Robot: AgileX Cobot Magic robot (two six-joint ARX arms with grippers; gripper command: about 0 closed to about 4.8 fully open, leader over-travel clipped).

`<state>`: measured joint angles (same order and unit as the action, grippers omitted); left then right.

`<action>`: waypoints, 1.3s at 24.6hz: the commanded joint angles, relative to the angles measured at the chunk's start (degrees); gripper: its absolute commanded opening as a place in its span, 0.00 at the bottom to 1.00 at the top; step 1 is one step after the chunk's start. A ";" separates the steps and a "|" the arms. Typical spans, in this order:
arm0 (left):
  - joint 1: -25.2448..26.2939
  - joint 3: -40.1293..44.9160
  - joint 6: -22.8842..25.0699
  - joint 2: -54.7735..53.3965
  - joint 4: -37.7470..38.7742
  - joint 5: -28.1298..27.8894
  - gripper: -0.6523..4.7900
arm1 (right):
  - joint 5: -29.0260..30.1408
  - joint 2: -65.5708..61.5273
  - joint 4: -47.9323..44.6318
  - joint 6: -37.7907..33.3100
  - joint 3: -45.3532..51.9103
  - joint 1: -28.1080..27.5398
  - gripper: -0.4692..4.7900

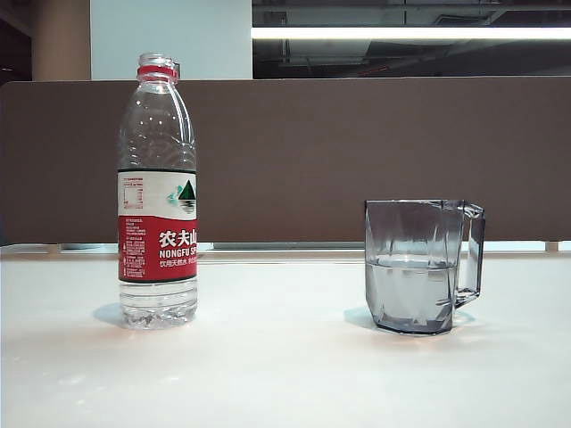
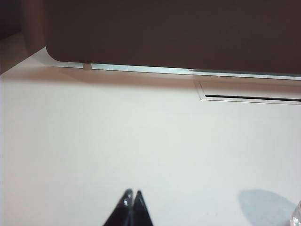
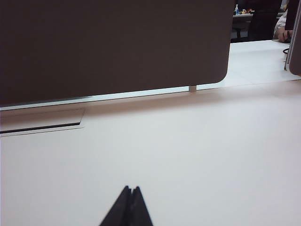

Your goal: Pick up the mineral water bottle with the left hand on the table and pour water into the mug until it's half full.

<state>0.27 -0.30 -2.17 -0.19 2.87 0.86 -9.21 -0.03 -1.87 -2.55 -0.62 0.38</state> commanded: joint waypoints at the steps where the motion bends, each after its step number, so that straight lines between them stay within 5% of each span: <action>1: -0.07 -0.31 0.22 -0.04 -0.33 0.04 0.11 | 4.81 0.00 -1.27 -0.04 0.61 -0.04 0.09; 32: -0.07 -0.31 0.22 -0.04 -0.31 0.02 0.11 | 5.29 0.00 -0.94 -0.07 0.61 2.89 0.09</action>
<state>0.27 -0.30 -2.17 -0.19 2.85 0.89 -4.01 -0.14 -1.83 -2.57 -0.43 3.18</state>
